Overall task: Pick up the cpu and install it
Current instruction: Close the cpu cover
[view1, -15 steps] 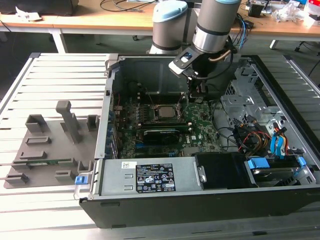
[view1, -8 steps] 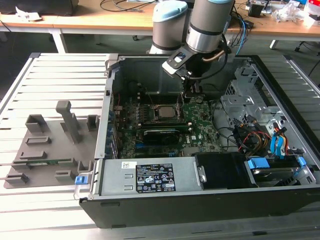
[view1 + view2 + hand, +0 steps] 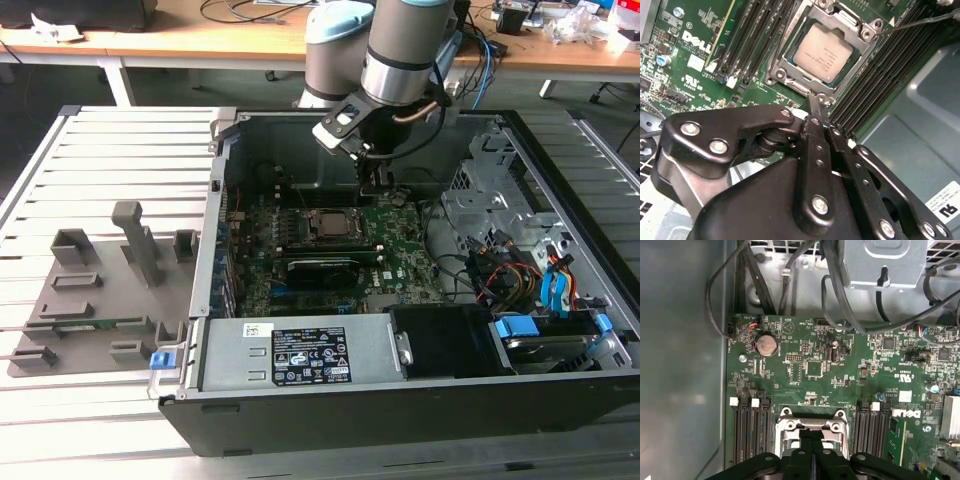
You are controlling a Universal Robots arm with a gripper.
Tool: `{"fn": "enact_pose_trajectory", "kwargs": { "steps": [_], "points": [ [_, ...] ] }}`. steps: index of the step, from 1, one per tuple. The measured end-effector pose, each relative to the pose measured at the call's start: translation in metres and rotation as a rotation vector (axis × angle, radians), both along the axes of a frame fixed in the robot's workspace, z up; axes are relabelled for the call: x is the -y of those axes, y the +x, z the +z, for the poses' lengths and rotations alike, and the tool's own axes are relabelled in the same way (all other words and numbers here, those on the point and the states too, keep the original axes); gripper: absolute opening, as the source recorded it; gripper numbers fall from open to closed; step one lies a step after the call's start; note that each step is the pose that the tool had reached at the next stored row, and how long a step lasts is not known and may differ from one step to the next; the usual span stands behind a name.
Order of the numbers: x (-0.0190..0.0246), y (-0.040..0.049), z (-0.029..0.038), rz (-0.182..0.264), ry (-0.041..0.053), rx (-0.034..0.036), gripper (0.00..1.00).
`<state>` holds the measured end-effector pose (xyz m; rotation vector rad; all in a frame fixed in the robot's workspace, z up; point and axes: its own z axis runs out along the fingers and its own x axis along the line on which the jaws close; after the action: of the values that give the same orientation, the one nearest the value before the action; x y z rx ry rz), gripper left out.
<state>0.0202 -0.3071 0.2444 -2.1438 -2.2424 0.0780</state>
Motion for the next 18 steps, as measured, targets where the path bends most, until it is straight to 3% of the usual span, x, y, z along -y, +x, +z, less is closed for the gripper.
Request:
{"fn": "enact_pose_trajectory", "kwargs": {
  "steps": [18],
  "points": [
    [0.0000,-0.0329,-0.0015,0.000,0.0000,0.0000,0.11]
  ]
}}
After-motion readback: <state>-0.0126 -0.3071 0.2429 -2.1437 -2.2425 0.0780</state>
